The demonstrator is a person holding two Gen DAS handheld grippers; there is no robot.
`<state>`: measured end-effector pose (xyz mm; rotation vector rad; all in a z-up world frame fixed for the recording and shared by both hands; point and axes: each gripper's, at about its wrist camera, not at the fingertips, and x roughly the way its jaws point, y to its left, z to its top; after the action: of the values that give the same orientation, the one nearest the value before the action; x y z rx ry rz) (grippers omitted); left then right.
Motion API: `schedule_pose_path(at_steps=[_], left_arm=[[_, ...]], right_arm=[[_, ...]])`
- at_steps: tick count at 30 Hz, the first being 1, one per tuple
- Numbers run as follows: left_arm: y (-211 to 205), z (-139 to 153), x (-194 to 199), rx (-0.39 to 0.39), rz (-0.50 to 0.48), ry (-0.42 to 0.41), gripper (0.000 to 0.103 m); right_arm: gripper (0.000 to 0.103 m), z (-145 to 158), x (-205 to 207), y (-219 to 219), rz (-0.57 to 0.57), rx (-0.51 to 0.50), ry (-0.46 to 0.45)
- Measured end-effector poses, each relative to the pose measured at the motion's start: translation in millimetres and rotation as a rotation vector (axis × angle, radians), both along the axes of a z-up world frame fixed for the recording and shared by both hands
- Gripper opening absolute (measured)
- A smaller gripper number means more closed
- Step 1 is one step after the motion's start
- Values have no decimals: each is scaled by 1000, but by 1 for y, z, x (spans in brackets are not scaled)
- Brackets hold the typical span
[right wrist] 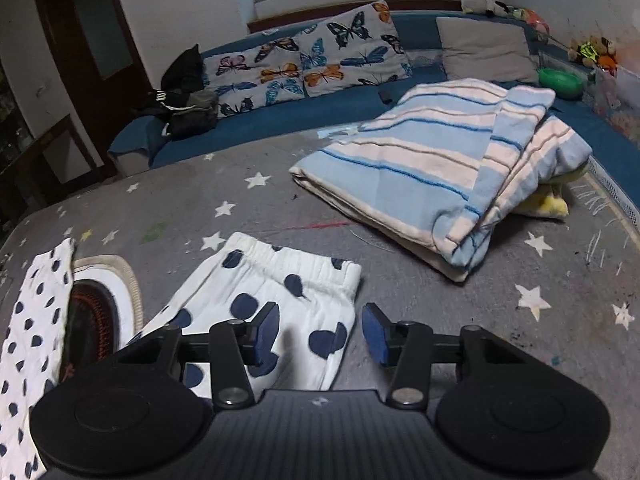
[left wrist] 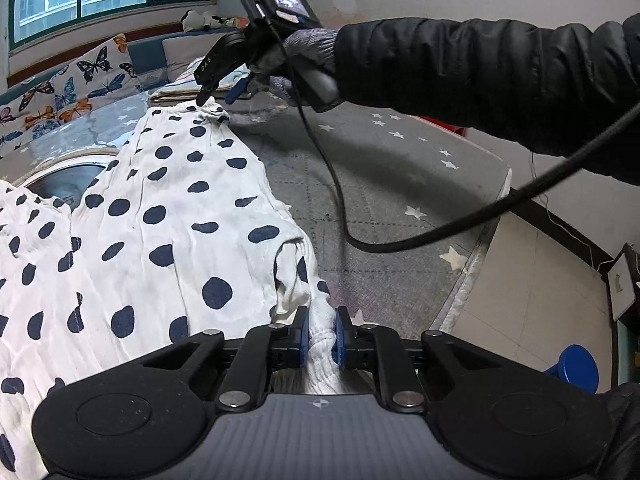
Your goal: Fold clothes
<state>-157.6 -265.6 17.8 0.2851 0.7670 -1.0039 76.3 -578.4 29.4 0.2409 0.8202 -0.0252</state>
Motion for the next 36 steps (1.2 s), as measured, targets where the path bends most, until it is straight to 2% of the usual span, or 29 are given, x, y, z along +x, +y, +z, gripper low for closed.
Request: schedule_pose_path(at_steps=[1, 4, 13, 14, 16, 19, 27, 36], left_arm=[[1, 1, 0, -5, 2, 5, 14], [3, 3, 1, -15, 3, 12, 14], [5, 6, 0, -28, 7, 15, 14], [6, 6, 0, -30, 10, 16, 14], [6, 7, 0, -33, 14, 20, 14], [8, 8, -1, -40, 16, 16, 14], [23, 19, -3, -94, 52, 17, 12], [51, 33, -3, -156, 124, 11, 11]], right_arm=[[40, -2, 4, -1, -7, 1, 4], [35, -7, 6, 0, -16, -11, 5], [35, -8, 13, -2, -40, -16, 3], [33, -7, 13, -2, -40, -16, 2], [14, -7, 12, -1, -39, -17, -1], [6, -3, 10, -1, -52, -14, -15], [1, 30, 7, -3, -107, 44, -70], [1, 72, 7, 14, -141, 56, -122]])
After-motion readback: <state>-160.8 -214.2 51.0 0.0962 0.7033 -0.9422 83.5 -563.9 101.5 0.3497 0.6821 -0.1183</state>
